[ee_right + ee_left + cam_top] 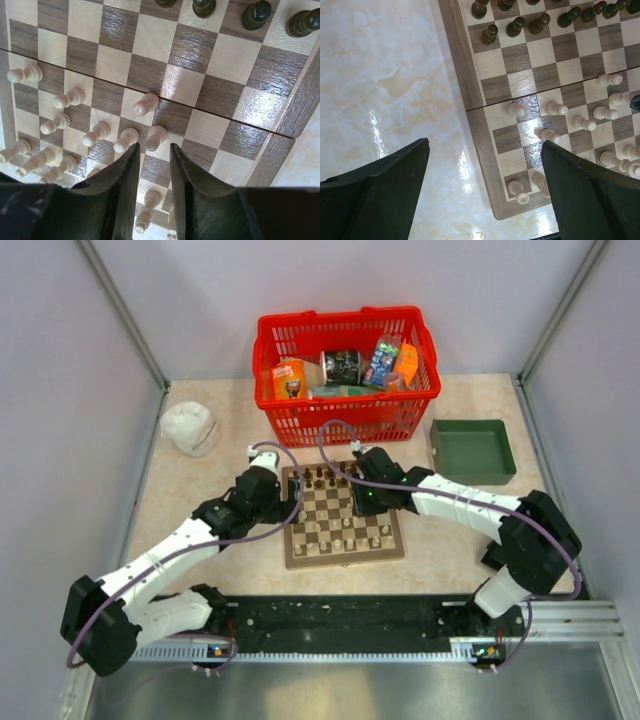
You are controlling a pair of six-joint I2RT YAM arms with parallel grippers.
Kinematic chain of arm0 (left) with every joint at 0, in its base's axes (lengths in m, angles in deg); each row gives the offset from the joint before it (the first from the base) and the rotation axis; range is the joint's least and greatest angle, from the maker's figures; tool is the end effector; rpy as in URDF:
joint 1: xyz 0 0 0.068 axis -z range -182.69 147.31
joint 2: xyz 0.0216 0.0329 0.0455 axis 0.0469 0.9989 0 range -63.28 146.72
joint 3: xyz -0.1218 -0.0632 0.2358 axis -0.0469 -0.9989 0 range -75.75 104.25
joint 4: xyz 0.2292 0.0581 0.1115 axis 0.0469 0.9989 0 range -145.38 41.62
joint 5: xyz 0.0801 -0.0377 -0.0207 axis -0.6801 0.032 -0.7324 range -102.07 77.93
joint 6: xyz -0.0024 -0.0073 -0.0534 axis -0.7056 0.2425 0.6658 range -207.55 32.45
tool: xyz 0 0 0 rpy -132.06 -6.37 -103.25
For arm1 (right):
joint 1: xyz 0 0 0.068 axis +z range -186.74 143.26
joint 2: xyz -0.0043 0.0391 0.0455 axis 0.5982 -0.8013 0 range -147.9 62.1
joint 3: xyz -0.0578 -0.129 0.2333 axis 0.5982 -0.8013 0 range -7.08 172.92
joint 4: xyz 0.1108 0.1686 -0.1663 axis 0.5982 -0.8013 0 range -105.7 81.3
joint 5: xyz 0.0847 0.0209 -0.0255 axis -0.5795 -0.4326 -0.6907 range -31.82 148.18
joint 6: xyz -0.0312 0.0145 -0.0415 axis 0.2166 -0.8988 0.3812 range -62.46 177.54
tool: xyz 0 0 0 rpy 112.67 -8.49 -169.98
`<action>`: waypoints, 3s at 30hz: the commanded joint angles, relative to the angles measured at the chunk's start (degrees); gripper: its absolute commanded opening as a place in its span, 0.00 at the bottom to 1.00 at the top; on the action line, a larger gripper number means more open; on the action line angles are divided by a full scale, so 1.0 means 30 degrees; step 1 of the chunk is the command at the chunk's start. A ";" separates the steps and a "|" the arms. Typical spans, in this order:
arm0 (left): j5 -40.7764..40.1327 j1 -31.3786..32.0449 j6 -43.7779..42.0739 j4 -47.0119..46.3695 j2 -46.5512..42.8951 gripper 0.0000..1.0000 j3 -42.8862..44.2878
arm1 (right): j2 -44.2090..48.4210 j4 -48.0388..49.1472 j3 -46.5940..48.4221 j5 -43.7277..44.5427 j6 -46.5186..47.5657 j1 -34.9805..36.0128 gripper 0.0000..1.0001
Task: Set up the chess pieces on the board
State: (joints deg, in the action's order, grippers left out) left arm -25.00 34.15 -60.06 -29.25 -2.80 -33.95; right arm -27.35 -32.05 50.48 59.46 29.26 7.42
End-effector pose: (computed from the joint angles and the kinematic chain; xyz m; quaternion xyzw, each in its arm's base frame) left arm 0.1795 -0.1246 0.2450 0.0317 0.9178 -0.1153 0.3785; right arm 0.2298 0.2222 0.2090 -0.1286 0.9456 0.1679 0.2473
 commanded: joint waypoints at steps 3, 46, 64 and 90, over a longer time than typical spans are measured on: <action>-0.0114 -0.0092 -0.0080 -0.0478 -0.0329 0.99 -0.0018 | -0.0475 0.0607 0.1116 -0.0162 -0.0068 0.0367 0.31; 0.0120 -0.0092 -0.0109 -0.0594 0.0081 0.99 0.0099 | -0.0740 0.0050 0.0735 -0.0104 0.0283 0.0455 0.28; 0.0149 -0.0092 -0.0080 -0.0624 0.0110 0.99 0.0012 | 0.0605 -0.0535 0.0385 0.0334 0.0137 0.0426 0.21; 0.0355 -0.0122 -0.0080 -0.0858 0.0286 0.99 0.0012 | 0.2220 -0.0684 -0.0526 0.0660 -0.0332 0.0484 0.32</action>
State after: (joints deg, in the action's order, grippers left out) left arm -23.67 34.11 -60.08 -29.51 -1.86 -34.00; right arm -21.14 -36.43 45.58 61.45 28.39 8.16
